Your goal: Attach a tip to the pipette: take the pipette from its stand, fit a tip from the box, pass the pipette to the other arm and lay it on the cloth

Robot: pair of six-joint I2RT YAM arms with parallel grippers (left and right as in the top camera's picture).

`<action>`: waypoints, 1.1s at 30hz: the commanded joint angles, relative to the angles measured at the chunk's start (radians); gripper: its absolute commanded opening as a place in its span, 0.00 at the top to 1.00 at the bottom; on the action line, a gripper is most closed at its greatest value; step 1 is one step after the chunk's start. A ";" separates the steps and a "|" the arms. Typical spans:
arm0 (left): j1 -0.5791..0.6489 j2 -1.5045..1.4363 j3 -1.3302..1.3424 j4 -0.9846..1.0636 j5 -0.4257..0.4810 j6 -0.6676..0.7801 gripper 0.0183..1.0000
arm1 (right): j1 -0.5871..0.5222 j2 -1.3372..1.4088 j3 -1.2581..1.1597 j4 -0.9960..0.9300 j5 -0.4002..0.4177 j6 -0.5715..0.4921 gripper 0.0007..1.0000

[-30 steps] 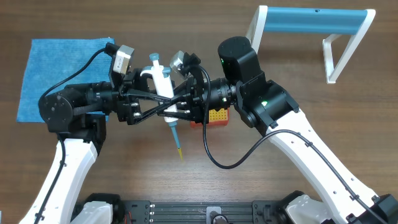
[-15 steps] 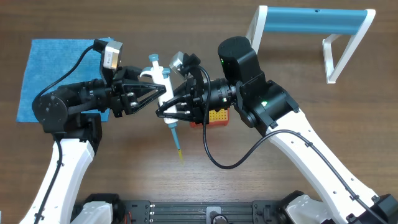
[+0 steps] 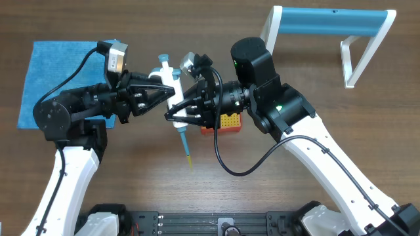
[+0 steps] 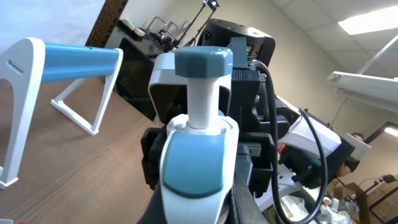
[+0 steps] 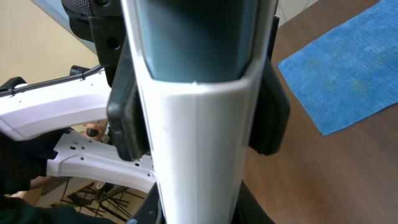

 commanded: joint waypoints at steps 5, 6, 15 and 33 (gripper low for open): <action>0.000 -0.006 0.022 0.003 -0.031 0.012 0.99 | 0.006 0.006 0.019 0.006 -0.027 -0.007 0.92; 0.000 -0.006 0.022 0.003 -0.031 0.012 0.99 | 0.006 0.006 0.019 0.005 -0.027 -0.010 0.92; 0.000 -0.006 0.022 0.004 -0.035 0.012 0.99 | 0.006 0.006 0.019 0.005 -0.027 -0.022 0.77; 0.002 -0.007 0.022 0.003 -0.034 0.011 0.99 | -0.014 0.006 0.019 0.049 0.015 -0.026 0.25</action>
